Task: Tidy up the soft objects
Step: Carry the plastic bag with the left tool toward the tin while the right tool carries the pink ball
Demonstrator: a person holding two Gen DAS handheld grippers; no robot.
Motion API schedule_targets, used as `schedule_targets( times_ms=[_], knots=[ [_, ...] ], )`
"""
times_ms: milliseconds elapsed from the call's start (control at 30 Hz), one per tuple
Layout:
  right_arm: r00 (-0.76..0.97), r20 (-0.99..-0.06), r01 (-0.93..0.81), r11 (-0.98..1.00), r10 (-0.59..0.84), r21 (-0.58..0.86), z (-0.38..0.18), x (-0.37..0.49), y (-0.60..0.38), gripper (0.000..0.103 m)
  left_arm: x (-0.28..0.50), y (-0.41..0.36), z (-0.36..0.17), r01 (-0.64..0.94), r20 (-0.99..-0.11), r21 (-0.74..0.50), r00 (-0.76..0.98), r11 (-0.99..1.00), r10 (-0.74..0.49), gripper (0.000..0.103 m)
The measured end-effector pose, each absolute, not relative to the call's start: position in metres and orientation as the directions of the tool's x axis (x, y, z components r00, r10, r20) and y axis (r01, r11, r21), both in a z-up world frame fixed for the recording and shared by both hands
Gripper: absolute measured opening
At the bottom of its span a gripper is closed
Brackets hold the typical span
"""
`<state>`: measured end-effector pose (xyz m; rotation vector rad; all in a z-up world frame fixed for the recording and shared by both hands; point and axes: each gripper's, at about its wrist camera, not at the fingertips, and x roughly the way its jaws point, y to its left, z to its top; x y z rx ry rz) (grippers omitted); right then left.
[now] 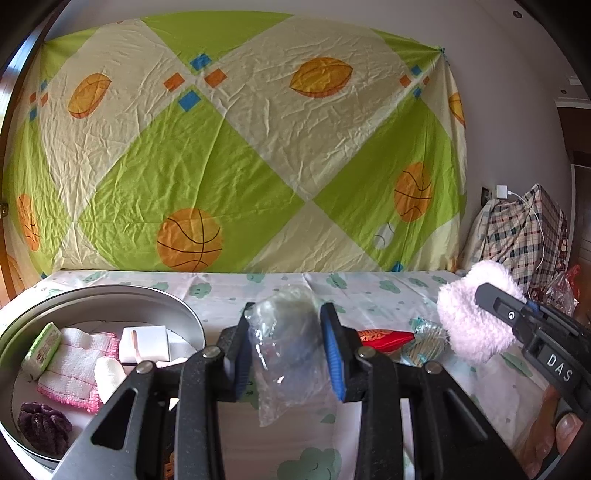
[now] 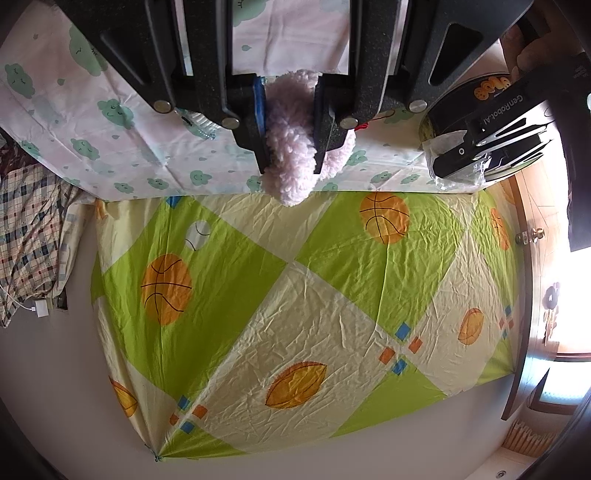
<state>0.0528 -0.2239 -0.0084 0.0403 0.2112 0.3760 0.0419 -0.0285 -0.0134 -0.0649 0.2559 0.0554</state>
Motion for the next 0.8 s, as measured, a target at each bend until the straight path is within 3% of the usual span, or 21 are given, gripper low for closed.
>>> schedule_targets(
  times_ms=[800],
  knots=[
    [0.894, -0.187, -0.400, 0.914, 0.406, 0.074, -0.008, 0.050, -0.196, 0.021, 0.033, -0.013, -0.012, -0.100, -0.238, -0.079, 0.968, 0.992, 0.078, 0.033]
  ],
)
